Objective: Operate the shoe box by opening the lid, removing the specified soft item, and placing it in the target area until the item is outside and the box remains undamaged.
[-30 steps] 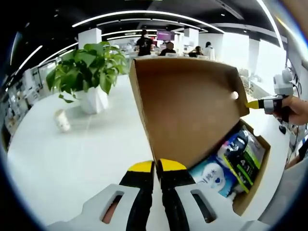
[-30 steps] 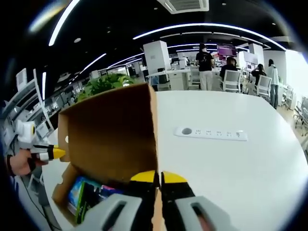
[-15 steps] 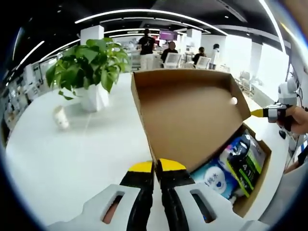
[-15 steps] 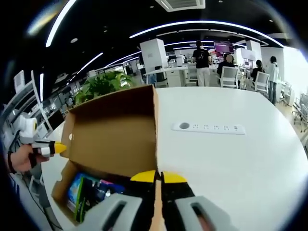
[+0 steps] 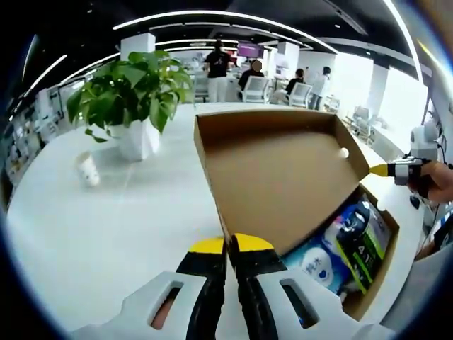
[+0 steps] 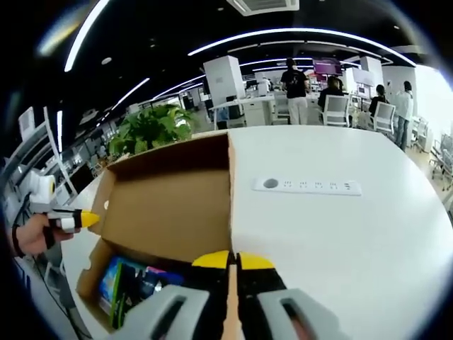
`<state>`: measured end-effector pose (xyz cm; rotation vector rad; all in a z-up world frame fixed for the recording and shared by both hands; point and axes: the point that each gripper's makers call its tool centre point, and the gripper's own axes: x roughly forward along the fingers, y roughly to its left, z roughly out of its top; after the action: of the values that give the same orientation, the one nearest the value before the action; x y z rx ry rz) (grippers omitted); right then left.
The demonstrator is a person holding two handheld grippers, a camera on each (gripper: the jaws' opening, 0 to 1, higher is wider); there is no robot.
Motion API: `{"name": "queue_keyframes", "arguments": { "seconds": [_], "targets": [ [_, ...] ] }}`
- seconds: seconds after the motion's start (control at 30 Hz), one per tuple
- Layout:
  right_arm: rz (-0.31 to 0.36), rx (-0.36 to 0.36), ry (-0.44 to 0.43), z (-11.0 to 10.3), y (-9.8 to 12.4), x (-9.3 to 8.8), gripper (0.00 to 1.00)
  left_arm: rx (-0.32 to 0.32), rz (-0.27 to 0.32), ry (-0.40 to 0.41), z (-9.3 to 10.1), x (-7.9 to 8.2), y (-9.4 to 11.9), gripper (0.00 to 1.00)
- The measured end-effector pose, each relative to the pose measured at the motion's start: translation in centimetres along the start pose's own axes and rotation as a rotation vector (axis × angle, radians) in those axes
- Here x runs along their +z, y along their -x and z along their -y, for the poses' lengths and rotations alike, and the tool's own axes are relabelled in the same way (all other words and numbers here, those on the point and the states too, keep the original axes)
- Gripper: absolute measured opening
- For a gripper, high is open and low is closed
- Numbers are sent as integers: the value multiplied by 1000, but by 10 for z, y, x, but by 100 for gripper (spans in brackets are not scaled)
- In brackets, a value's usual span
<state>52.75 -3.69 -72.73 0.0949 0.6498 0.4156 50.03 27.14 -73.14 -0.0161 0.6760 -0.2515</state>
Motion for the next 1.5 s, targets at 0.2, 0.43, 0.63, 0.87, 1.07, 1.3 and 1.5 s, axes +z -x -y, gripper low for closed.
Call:
{"name": "queue_keyframes", "arguments": {
  "seconds": [0.2,0.43,0.63,0.87,1.07,1.3,1.5],
  "targets": [
    [-18,-11,13,2,4,-7,2,-2,-3,10,0,0,-1,1],
    [-12,-19,-5,12,4,-6,5,2,-8,20,-1,0,-3,1],
    [-9,-19,-13,14,6,-9,5,4,-11,33,0,-1,-4,1],
    [-11,-14,-22,10,9,-18,5,5,-15,44,-1,-1,-6,1],
    [-12,-5,-32,4,12,-24,5,13,-21,41,-1,-1,-6,1],
    [-13,-5,-31,3,20,-31,5,-1,-49,34,-2,-2,-9,2],
    [-18,-9,-31,1,28,-35,5,-9,-83,33,-3,-2,-12,2]
  ]
}}
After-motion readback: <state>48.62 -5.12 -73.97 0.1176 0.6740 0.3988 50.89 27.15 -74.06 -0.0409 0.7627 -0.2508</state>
